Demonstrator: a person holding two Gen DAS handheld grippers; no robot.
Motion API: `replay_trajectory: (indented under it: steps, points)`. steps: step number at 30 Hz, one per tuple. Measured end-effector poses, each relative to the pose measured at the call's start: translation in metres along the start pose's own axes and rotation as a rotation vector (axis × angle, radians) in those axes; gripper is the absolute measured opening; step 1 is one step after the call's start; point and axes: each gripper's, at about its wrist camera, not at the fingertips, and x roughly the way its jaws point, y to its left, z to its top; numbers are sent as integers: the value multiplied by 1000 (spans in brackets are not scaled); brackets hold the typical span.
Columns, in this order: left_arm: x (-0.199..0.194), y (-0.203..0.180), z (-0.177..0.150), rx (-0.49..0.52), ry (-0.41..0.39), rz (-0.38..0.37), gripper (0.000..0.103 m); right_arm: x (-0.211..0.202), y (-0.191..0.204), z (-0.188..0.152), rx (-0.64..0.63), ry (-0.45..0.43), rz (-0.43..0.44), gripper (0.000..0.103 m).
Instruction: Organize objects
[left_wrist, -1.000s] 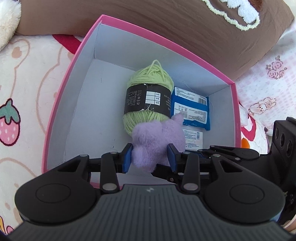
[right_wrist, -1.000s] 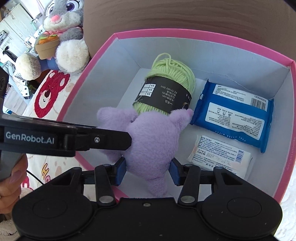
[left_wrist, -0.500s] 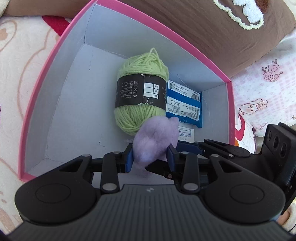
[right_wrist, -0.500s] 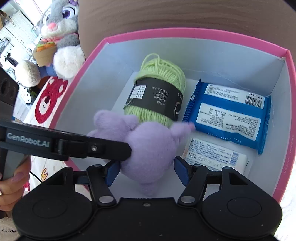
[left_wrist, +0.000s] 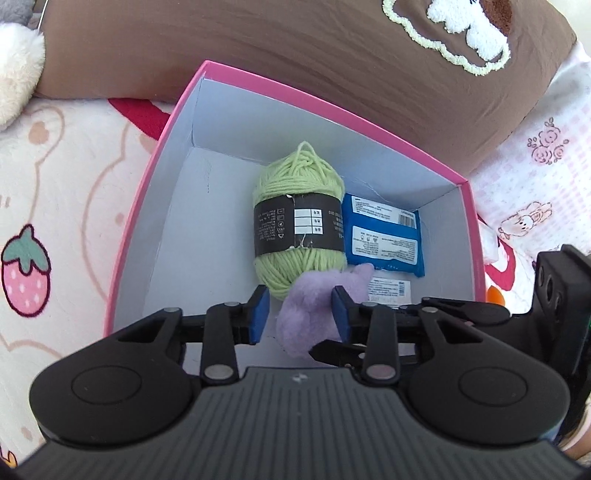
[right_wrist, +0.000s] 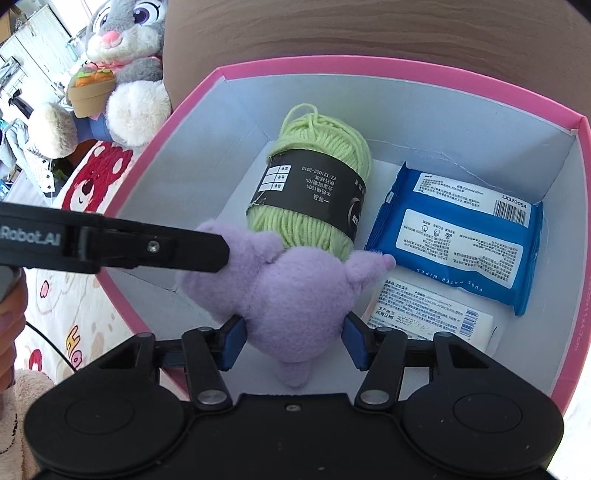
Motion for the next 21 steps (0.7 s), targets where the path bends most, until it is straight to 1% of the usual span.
replay_trajectory:
  steps: [1, 3, 5, 8, 9, 13, 14, 15, 16, 18, 21]
  points:
    - [0, -1, 0, 10, -2, 5, 27, 0, 0, 0, 1, 4, -1, 61]
    - [0, -4, 0, 34, -5, 20, 23, -1, 0, 0, 3, 7, 4, 62]
    - [0, -6, -1, 63, -12, 50, 22, -2, 0, -1, 4, 3, 7, 63]
    - [9, -7, -3, 78, 1, 118, 22, -2, -1, -2, -1, -2, 2, 62]
    - [13, -6, -4, 82, 8, 131, 22, -2, -1, -2, -1, -3, 1, 62]
    - [26, 1, -5, 50, 46, 127, 22, -4, -3, 0, 12, -23, 0, 62]
    - [28, 2, -6, 46, 50, 124, 22, -4, -3, 0, 7, -30, -3, 59]
    - [30, 2, -7, 43, 53, 124, 21, -4, -2, 1, -1, -34, -3, 52]
    - [31, 2, -8, 42, 54, 128, 21, -4, -1, 1, -9, -39, -8, 49]
    - [33, 1, -9, 40, 53, 133, 21, -4, 0, 3, -14, -43, -19, 46]
    - [34, 1, -9, 25, 52, 135, 21, -2, -2, 6, 9, -40, -27, 45]
